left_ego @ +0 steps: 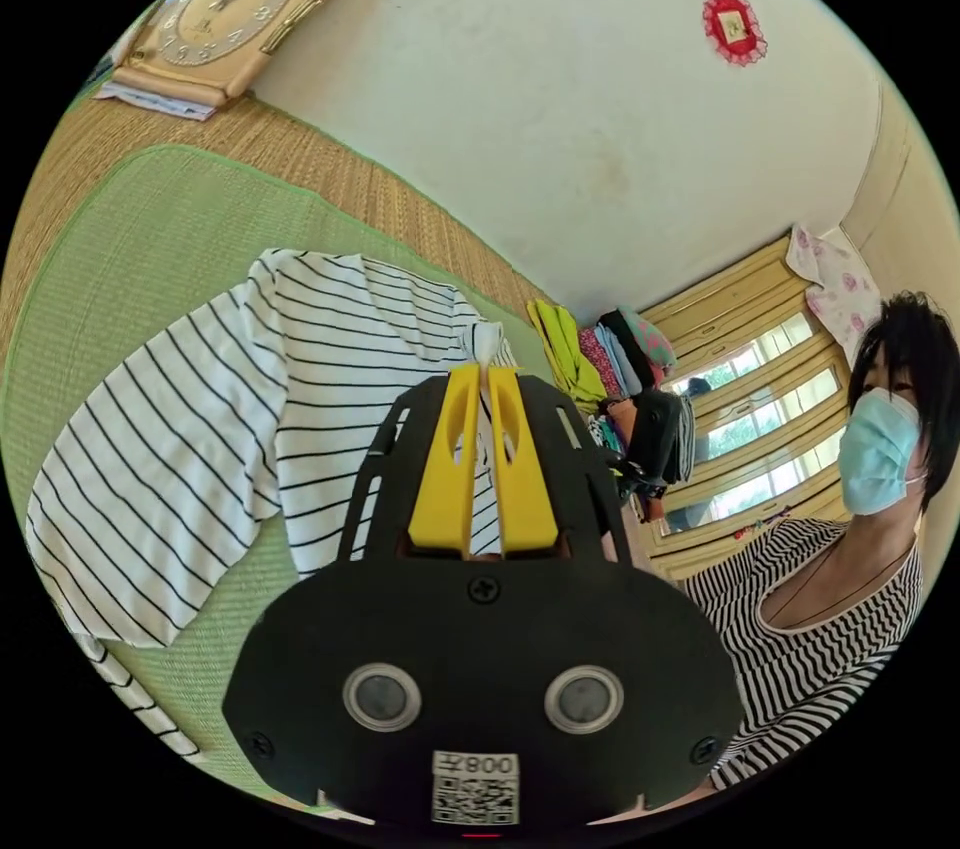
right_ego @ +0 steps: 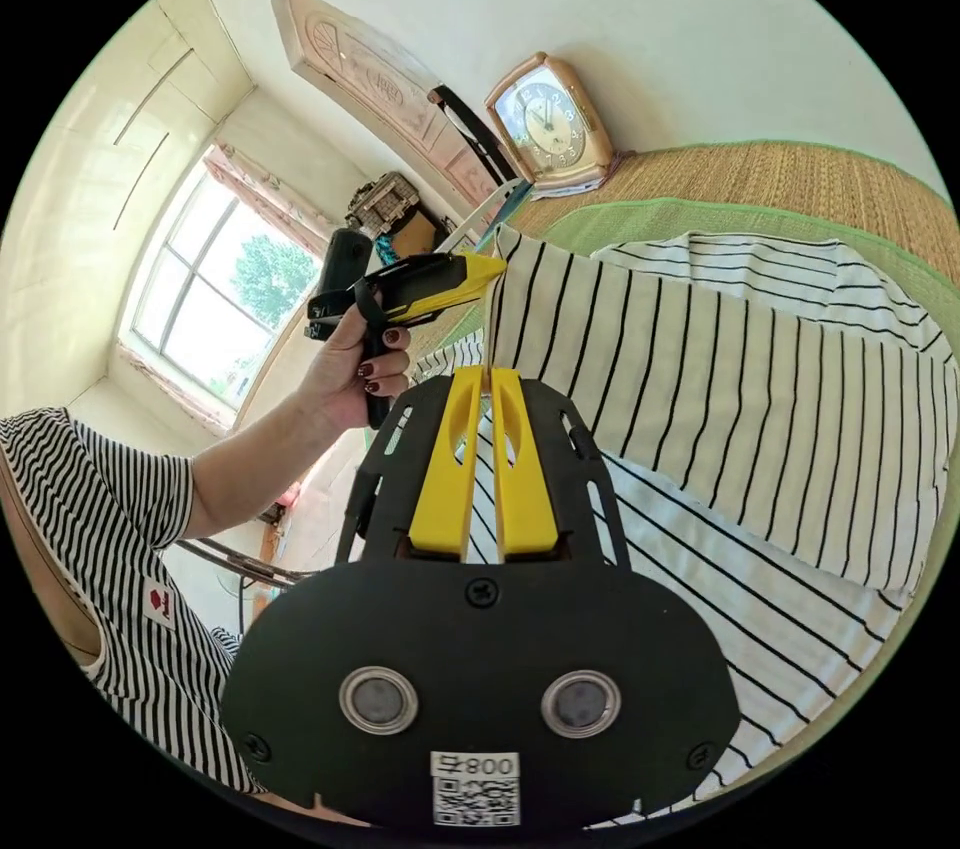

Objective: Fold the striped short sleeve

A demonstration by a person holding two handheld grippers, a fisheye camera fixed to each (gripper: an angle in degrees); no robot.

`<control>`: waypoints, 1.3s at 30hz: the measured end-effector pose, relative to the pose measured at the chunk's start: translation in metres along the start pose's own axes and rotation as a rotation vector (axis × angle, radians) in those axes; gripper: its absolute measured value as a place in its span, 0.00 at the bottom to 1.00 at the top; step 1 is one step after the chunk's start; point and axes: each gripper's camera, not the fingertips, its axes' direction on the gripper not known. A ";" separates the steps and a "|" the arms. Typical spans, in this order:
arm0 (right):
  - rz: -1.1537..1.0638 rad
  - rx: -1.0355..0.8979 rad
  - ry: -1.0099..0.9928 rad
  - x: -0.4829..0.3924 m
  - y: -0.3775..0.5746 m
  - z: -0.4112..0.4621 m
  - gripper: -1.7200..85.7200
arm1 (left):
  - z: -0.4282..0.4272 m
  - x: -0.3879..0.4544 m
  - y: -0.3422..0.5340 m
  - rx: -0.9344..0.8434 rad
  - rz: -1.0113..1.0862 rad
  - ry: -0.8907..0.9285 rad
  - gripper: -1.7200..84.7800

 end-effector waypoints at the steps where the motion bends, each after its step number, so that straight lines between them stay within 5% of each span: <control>1: 0.000 -0.030 0.005 0.001 -0.002 0.015 0.04 | -0.005 -0.012 0.002 0.002 -0.028 0.005 0.04; 17: 0.025 -0.268 0.087 0.029 -0.006 0.135 0.04 | -0.018 -0.079 0.002 0.045 -0.158 -0.063 0.05; 24: 0.020 -0.231 0.034 0.021 -0.009 0.115 0.05 | 0.027 -0.055 -0.011 -0.153 -0.039 -0.191 0.04; 31: 0.145 -0.028 0.463 0.058 0.020 -0.041 0.05 | 0.043 -0.039 -0.016 -0.133 0.002 -0.188 0.04; 39: 0.276 -0.031 0.734 0.097 0.052 -0.084 0.03 | 0.171 0.035 -0.063 -0.298 0.265 -0.005 0.05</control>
